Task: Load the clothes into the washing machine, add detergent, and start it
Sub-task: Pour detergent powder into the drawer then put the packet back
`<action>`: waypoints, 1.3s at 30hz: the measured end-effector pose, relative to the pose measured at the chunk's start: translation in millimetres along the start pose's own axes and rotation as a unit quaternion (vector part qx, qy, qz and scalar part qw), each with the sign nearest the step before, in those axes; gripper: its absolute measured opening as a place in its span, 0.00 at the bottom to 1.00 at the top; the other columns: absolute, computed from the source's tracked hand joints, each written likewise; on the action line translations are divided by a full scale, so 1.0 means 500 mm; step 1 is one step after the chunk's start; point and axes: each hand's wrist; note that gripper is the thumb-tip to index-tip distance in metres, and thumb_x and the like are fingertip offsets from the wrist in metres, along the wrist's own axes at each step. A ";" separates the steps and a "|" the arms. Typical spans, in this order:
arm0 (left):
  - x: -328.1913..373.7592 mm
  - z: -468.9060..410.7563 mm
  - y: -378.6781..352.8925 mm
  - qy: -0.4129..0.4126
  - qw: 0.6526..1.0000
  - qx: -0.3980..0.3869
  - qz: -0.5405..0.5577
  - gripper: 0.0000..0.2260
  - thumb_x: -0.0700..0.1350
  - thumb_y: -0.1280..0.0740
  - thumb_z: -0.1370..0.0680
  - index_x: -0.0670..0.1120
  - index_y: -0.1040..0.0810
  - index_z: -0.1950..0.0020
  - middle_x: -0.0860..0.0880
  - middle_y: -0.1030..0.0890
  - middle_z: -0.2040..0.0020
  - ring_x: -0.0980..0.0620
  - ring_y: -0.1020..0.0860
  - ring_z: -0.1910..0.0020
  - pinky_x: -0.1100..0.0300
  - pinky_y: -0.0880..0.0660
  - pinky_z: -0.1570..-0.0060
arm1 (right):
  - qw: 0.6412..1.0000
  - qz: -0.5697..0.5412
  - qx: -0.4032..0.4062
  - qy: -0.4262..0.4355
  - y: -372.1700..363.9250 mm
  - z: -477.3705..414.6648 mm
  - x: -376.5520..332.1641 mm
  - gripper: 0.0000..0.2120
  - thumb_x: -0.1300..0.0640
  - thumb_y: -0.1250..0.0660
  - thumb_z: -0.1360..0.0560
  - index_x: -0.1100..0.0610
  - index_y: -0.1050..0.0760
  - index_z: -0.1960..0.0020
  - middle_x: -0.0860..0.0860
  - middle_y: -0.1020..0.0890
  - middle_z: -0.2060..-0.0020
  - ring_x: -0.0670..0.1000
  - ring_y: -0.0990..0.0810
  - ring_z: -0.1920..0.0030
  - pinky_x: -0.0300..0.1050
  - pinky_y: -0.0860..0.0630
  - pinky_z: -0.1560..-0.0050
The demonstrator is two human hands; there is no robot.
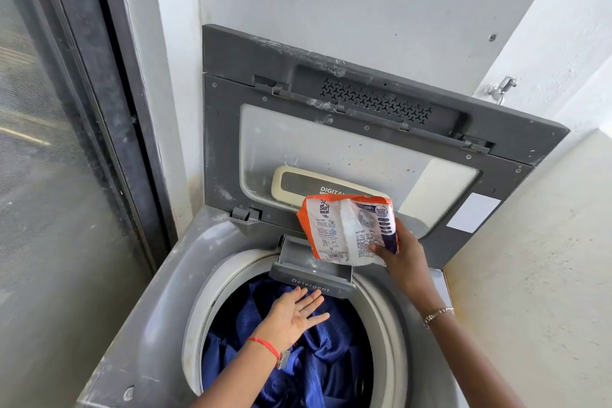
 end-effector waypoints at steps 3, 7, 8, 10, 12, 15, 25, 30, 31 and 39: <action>-0.002 -0.002 -0.001 0.000 1.000 -0.011 0.004 0.10 0.37 0.47 0.18 0.33 0.31 0.41 0.34 0.25 0.54 0.36 0.34 0.31 0.33 0.40 0.36 | 1.000 0.010 -0.006 0.014 -0.004 -0.005 -0.011 0.19 0.69 0.31 0.30 0.60 0.28 0.41 0.48 0.22 0.59 0.41 0.26 0.63 0.29 0.32 0.64; 0.000 0.005 -0.002 -0.003 1.000 -0.010 0.005 0.10 0.38 0.47 0.18 0.33 0.30 0.44 0.31 0.27 0.40 0.36 0.34 0.31 0.33 0.41 0.35 | 0.999 0.034 -0.006 0.033 -0.008 -0.005 -0.022 0.20 0.71 0.33 0.30 0.62 0.29 0.40 0.41 0.27 0.66 0.36 0.26 0.67 0.24 0.33 0.64; 0.000 0.008 -0.003 -0.005 1.000 -0.009 0.004 0.10 0.38 0.47 0.18 0.33 0.30 0.46 0.31 0.30 0.35 0.36 0.34 0.31 0.33 0.41 0.35 | 0.999 0.039 -0.008 0.037 -0.008 -0.004 -0.025 0.19 0.72 0.33 0.30 0.62 0.29 0.40 0.39 0.28 0.66 0.33 0.26 0.67 0.24 0.33 0.64; 0.002 0.010 -0.002 -0.004 1.000 -0.004 0.005 0.11 0.38 0.47 0.18 0.32 0.31 0.41 0.31 0.32 0.33 0.36 0.34 0.31 0.33 0.42 0.34 | 0.998 0.038 -0.010 0.041 -0.010 -0.006 -0.029 0.20 0.71 0.33 0.30 0.63 0.29 0.39 0.41 0.27 0.65 0.34 0.26 0.67 0.23 0.33 0.64; 0.003 0.012 -0.001 -0.005 1.000 -0.003 0.004 0.10 0.38 0.47 0.18 0.33 0.30 0.45 0.31 0.32 0.33 0.36 0.34 0.31 0.33 0.41 0.35 | 0.999 0.036 -0.005 0.041 -0.009 -0.006 -0.033 0.20 0.71 0.33 0.29 0.63 0.29 0.39 0.44 0.26 0.63 0.38 0.28 0.68 0.23 0.33 0.64; 0.005 0.011 0.000 -0.003 1.000 -0.001 0.002 0.09 0.38 0.46 0.18 0.33 0.30 0.46 0.31 0.31 0.35 0.36 0.34 0.32 0.33 0.40 0.35 | 0.999 0.035 0.000 0.033 -0.005 -0.005 -0.027 0.19 0.71 0.33 0.30 0.63 0.28 0.40 0.43 0.25 0.64 0.33 0.26 0.68 0.23 0.32 0.66; -0.002 0.007 -0.005 0.010 1.000 -0.008 0.002 0.11 0.38 0.47 0.18 0.33 0.30 0.42 0.34 0.25 0.53 0.36 0.33 0.32 0.33 0.39 0.36 | 1.000 0.027 0.008 -0.003 0.008 -0.003 -0.005 0.17 0.68 0.33 0.28 0.58 0.29 0.41 0.45 0.23 0.63 0.39 0.25 0.75 0.30 0.30 0.73; -0.002 0.013 -0.009 0.014 1.000 -0.010 0.002 0.10 0.38 0.46 0.18 0.35 0.30 0.53 0.34 0.25 0.53 0.36 0.32 0.33 0.33 0.38 0.37 | 1.000 0.009 0.015 -0.006 0.003 -0.002 -0.013 0.17 0.68 0.34 0.28 0.58 0.29 0.41 0.46 0.22 0.62 0.38 0.25 0.74 0.29 0.31 0.74; -0.001 0.014 -0.008 0.014 1.000 -0.010 0.001 0.10 0.38 0.46 0.18 0.35 0.30 0.53 0.34 0.25 0.54 0.36 0.32 0.33 0.33 0.38 0.37 | 1.000 0.009 0.018 -0.005 0.004 -0.001 -0.013 0.17 0.68 0.34 0.28 0.58 0.29 0.40 0.48 0.21 0.61 0.40 0.25 0.73 0.29 0.30 0.73; 0.001 0.017 -0.004 0.011 1.000 -0.024 0.016 0.10 0.39 0.47 0.18 0.34 0.29 0.48 0.33 0.25 0.48 0.37 0.33 0.32 0.33 0.40 0.36 | 0.999 0.013 0.046 0.019 0.015 0.012 -0.029 0.16 0.71 0.35 0.28 0.64 0.28 0.41 0.43 0.24 0.63 0.39 0.27 0.64 0.22 0.33 0.66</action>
Point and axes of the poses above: each hand's wrist, its own z-axis away from the middle knuckle, its own y-axis out of the back of the hand, x = y × z
